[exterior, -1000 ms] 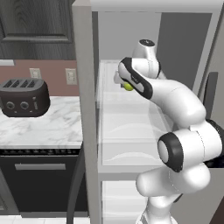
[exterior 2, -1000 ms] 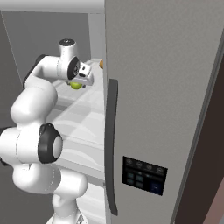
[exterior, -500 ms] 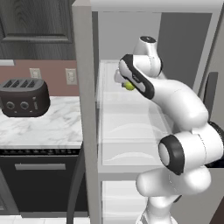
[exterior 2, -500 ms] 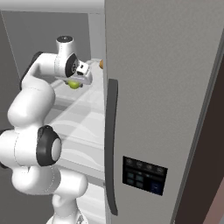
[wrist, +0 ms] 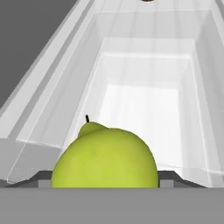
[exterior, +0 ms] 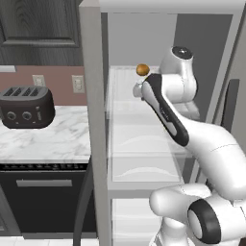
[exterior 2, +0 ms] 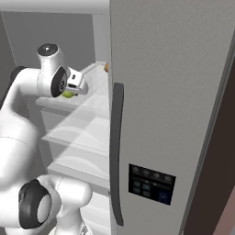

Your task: Pick up the pear and orange from the fridge and place one fruit on each plate on the dining counter.

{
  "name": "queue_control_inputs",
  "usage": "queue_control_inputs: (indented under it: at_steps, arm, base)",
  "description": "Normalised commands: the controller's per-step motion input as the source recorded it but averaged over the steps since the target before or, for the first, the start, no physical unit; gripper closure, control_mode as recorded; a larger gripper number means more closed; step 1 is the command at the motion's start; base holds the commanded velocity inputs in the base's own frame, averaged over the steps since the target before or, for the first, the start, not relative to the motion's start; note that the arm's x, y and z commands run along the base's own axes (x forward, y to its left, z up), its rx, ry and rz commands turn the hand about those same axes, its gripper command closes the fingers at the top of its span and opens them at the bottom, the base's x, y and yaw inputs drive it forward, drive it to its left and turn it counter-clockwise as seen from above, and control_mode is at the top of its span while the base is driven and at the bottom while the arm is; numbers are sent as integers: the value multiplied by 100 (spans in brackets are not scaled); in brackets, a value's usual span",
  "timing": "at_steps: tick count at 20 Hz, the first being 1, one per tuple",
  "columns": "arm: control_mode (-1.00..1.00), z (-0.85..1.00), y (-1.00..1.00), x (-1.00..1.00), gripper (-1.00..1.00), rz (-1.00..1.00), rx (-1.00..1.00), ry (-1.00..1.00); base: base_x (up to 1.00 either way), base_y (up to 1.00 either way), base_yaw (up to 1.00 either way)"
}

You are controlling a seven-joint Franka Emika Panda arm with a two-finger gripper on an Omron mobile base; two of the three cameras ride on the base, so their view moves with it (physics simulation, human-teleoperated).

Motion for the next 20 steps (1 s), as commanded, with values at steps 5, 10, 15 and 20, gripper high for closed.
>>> queue_control_inputs:
  at_steps: [5,10,15,20]
  arm:
    - [-100,15,-14,-92,100,0,0,-4]
    - [-100,7,-23,-100,100,0,0,0]
    - [-100,2,-6,-100,100,0,0,0]
    - [-100,0,0,-95,100,0,0,0]
  base:
    - [0,0,0]
    - [0,0,0]
    - [0,0,0]
    - [0,0,0]
